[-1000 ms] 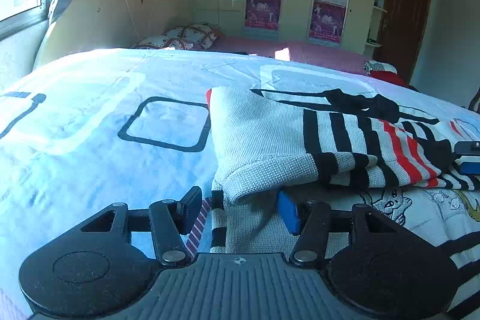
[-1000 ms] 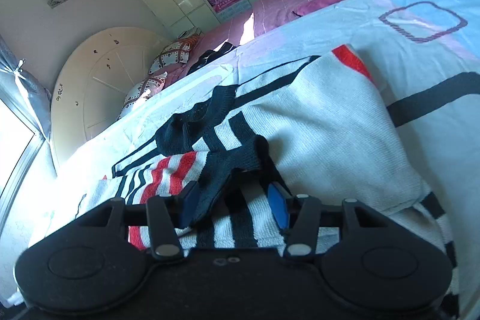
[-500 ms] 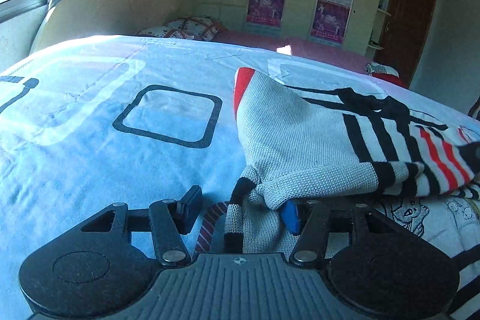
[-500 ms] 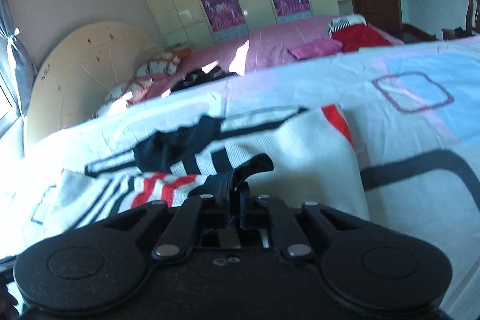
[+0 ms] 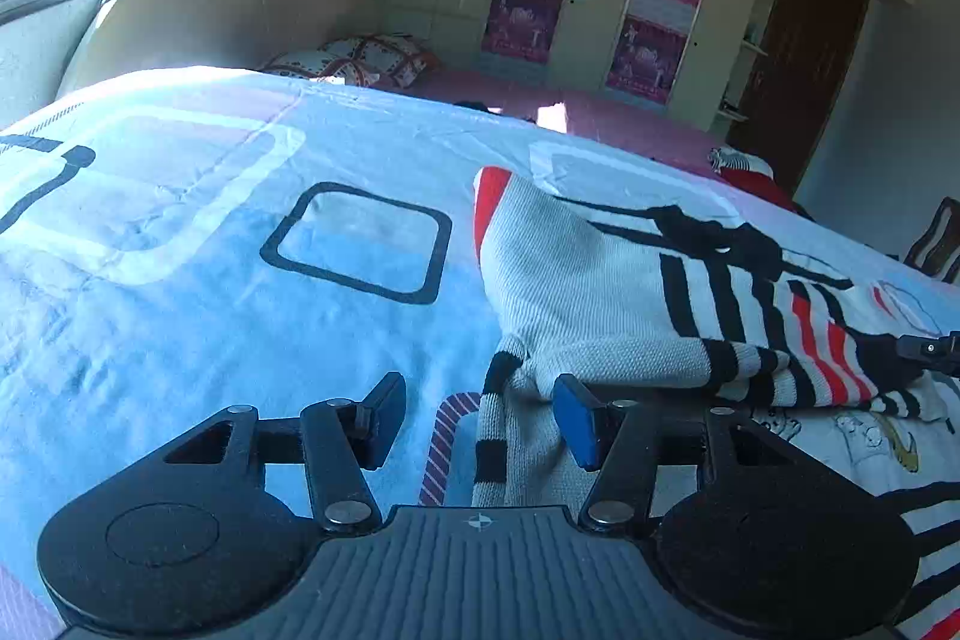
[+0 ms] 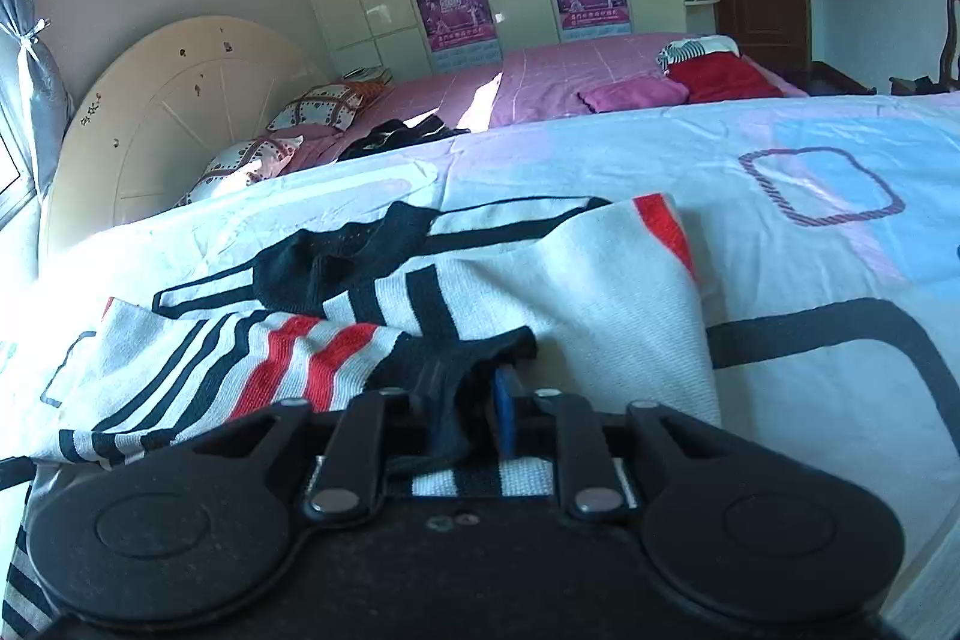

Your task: Fold small clothes

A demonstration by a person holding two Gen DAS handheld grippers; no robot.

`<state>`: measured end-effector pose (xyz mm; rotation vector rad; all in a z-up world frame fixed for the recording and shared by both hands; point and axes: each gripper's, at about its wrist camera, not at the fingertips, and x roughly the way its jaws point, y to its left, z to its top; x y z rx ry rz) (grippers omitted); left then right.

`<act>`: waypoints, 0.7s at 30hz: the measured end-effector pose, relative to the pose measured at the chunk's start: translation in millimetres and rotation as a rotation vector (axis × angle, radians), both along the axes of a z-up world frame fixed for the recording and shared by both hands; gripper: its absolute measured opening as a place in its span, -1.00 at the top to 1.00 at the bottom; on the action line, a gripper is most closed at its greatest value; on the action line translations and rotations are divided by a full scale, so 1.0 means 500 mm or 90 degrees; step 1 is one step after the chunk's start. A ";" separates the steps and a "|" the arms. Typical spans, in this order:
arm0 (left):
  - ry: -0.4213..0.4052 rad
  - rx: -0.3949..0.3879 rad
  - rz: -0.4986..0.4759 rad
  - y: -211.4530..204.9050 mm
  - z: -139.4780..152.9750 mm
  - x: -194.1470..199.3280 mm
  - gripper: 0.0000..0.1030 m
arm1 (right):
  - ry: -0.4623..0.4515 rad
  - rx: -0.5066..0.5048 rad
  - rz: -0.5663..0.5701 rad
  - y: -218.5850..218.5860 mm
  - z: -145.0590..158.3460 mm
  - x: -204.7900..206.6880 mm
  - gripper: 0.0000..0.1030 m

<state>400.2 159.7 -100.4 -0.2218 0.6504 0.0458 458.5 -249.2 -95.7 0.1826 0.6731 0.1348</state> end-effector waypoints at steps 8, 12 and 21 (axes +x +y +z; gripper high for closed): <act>0.038 -0.124 -0.009 0.010 -0.048 0.116 -0.07 | 0.045 0.034 0.000 -0.009 -0.017 0.009 0.37; 0.022 -0.145 -0.004 0.003 -0.073 0.127 0.51 | 0.054 0.031 0.005 0.002 -0.032 0.003 0.44; -0.037 -0.078 0.079 0.042 -0.047 0.092 0.70 | 0.038 -0.016 -0.009 0.009 -0.023 -0.004 0.52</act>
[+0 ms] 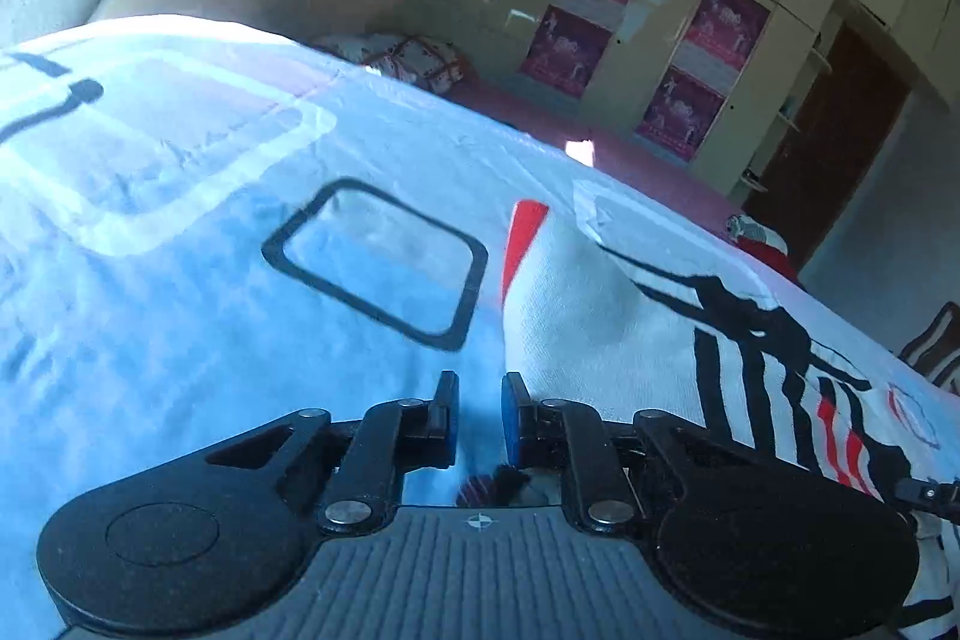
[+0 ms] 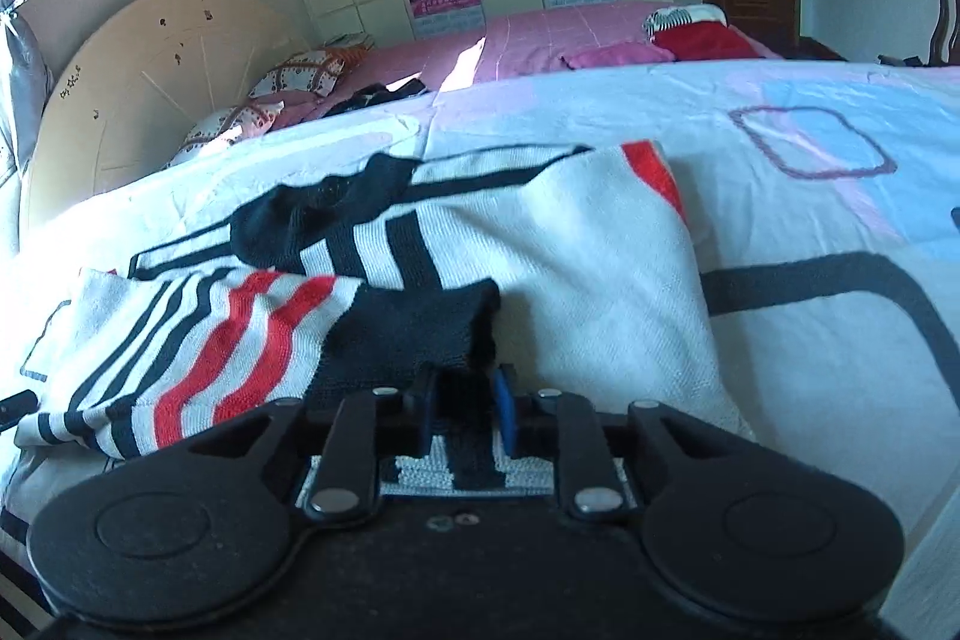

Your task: Fold small clothes

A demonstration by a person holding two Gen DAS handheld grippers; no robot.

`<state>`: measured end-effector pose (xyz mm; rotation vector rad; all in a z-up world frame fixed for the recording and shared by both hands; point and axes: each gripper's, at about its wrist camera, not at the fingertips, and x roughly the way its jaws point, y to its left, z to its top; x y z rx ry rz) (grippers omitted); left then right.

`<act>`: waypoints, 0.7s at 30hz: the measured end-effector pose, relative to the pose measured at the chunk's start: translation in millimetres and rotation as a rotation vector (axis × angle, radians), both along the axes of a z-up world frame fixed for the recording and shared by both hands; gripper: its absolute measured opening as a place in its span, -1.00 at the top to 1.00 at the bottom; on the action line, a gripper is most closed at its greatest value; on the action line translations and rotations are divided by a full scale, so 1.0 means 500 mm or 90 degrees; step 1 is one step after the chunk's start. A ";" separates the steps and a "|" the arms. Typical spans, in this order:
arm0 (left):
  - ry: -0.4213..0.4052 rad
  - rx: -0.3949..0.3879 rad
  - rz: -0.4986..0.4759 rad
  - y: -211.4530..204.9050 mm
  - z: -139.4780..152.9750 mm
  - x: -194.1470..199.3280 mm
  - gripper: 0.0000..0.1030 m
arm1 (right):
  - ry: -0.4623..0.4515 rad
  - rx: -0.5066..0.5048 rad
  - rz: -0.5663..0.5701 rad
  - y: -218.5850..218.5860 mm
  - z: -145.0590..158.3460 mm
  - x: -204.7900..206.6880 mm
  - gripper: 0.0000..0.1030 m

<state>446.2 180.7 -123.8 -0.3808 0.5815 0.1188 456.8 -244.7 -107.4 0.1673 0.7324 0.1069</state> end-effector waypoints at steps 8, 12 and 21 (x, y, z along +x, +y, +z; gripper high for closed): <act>-0.033 0.055 -0.160 -0.074 0.045 0.179 0.70 | -0.058 0.006 0.029 0.013 0.020 0.027 0.56; 0.011 0.103 -0.121 -0.071 0.005 0.246 0.70 | -0.044 -0.022 0.042 0.036 -0.004 0.055 0.59; 0.008 0.103 -0.098 -0.039 0.011 0.243 0.62 | -0.069 -0.033 0.033 0.033 0.013 0.056 0.58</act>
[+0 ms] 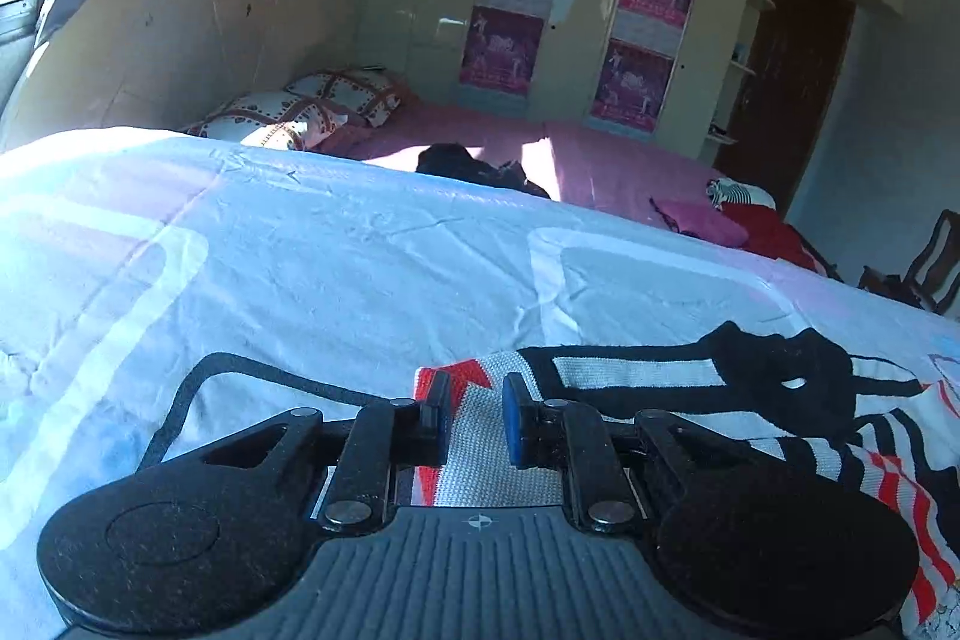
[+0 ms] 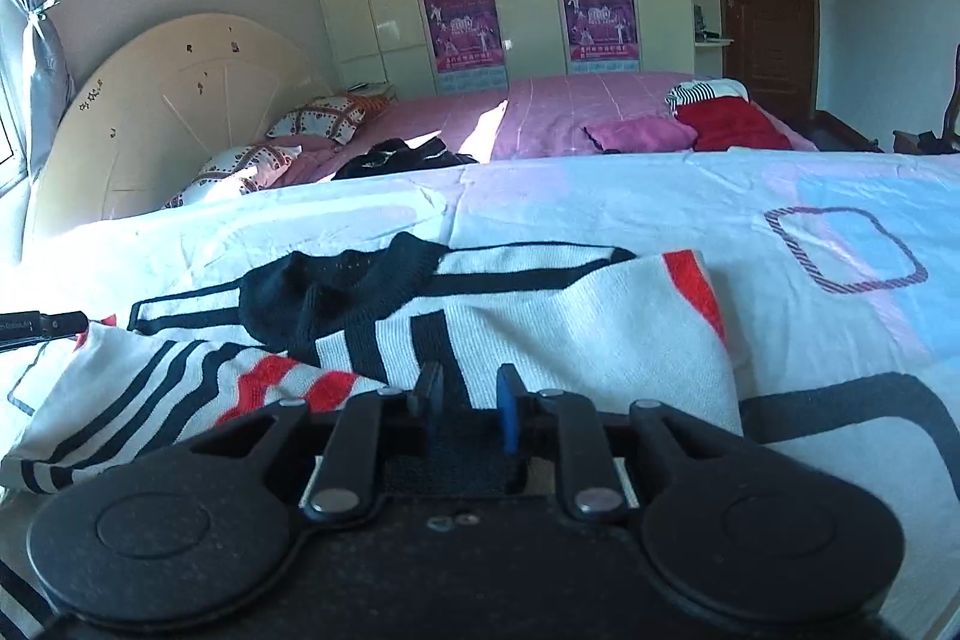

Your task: Fold small clothes

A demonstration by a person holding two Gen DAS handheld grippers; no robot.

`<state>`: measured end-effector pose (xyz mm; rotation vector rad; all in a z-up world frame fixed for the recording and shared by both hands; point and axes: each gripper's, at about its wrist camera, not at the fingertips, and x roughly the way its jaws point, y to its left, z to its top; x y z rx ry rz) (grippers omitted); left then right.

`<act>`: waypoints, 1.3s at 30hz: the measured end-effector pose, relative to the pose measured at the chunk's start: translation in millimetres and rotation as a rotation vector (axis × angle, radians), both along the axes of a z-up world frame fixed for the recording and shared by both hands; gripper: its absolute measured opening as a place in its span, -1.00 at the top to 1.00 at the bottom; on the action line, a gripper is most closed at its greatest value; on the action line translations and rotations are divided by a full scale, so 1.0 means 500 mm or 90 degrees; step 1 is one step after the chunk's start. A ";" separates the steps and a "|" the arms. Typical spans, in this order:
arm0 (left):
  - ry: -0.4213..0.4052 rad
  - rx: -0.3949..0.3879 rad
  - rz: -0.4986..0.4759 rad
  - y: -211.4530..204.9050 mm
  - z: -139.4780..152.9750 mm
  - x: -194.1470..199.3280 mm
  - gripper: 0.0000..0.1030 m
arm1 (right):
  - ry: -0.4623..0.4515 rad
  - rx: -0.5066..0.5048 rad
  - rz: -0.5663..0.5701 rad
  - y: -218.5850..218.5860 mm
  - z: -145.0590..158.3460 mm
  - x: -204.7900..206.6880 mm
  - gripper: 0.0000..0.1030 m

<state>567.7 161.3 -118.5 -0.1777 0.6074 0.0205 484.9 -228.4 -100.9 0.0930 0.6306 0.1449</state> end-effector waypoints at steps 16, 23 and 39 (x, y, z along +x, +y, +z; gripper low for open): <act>0.030 0.103 -0.074 -0.076 -0.028 -0.194 -0.26 | 0.075 -0.073 0.008 0.021 -0.026 -0.056 0.56; 0.019 0.057 -0.066 -0.023 0.034 -0.293 -0.27 | 0.037 -0.038 -0.043 -0.059 0.049 -0.188 0.38; 0.136 -0.181 -0.054 0.005 -0.003 -0.695 -0.23 | 0.172 0.205 -0.080 -0.235 -0.021 -0.539 0.18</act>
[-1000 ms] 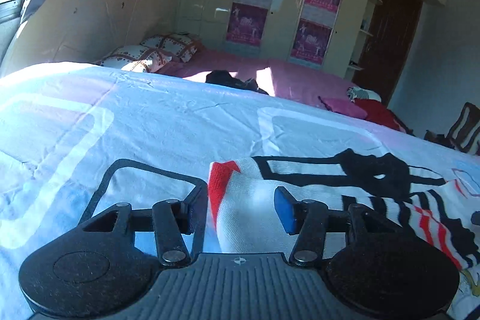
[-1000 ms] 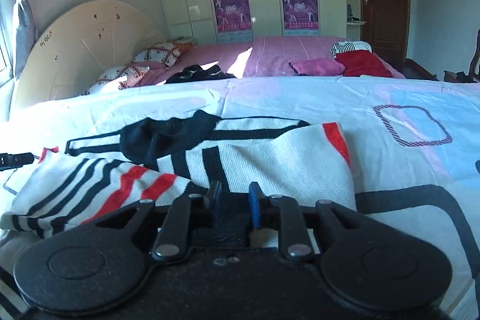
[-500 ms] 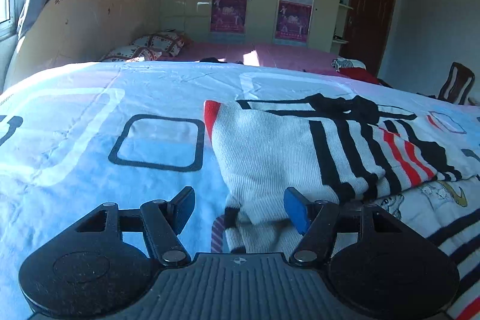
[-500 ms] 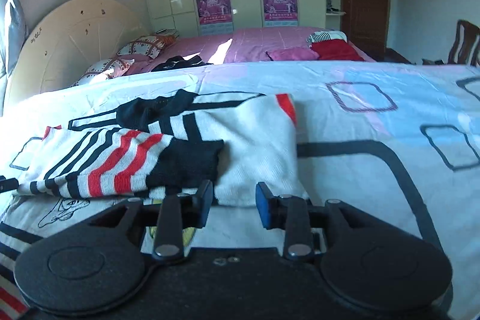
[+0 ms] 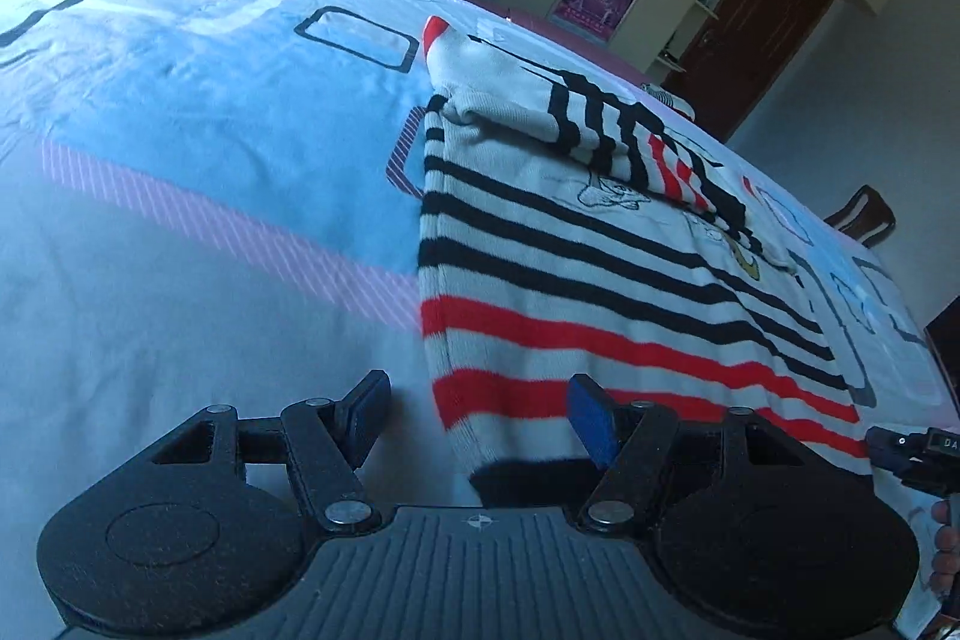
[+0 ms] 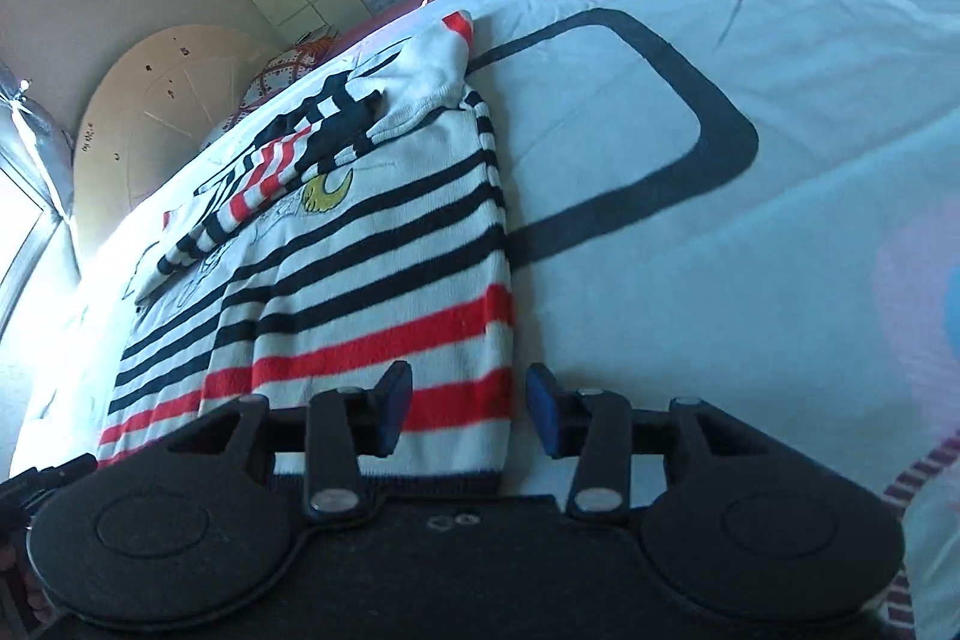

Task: Fold small clothes
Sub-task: 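Grasp the black hem of the sweater with both tools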

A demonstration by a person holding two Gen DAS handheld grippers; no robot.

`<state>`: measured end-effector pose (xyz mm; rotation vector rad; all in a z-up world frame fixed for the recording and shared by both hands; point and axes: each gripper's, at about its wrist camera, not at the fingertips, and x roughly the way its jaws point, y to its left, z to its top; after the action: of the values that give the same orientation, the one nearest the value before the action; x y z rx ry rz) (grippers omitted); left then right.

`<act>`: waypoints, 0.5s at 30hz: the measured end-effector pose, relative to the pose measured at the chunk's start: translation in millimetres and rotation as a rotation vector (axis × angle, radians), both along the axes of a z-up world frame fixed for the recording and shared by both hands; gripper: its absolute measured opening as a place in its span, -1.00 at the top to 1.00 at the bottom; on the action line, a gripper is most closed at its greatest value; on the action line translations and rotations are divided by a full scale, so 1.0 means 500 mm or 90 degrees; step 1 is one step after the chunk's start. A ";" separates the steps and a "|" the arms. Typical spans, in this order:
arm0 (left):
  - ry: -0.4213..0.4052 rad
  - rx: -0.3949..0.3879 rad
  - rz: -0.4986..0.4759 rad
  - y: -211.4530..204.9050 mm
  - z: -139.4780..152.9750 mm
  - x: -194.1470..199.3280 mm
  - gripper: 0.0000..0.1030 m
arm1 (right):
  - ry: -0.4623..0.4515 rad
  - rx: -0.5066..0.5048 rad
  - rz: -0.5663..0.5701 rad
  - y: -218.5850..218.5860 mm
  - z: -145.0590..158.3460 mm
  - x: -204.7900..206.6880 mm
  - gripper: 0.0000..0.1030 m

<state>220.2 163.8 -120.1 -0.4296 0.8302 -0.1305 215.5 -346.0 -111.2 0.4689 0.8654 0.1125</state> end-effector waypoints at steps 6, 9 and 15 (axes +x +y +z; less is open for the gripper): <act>0.022 -0.140 0.017 -0.017 -0.033 -0.080 0.11 | 0.017 0.105 0.029 -0.038 -0.018 -0.075 0.20; 0.036 -0.235 0.018 -0.016 -0.060 -0.094 0.11 | 0.030 0.168 0.045 -0.053 -0.030 -0.097 0.24; 0.031 -0.302 0.020 -0.025 -0.091 -0.081 0.22 | 0.053 0.281 0.054 -0.069 -0.072 -0.090 0.46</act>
<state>179.8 151.1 -165.6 -0.8943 0.8378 -0.2915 170.3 -380.3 -147.1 0.8541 0.9439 0.3685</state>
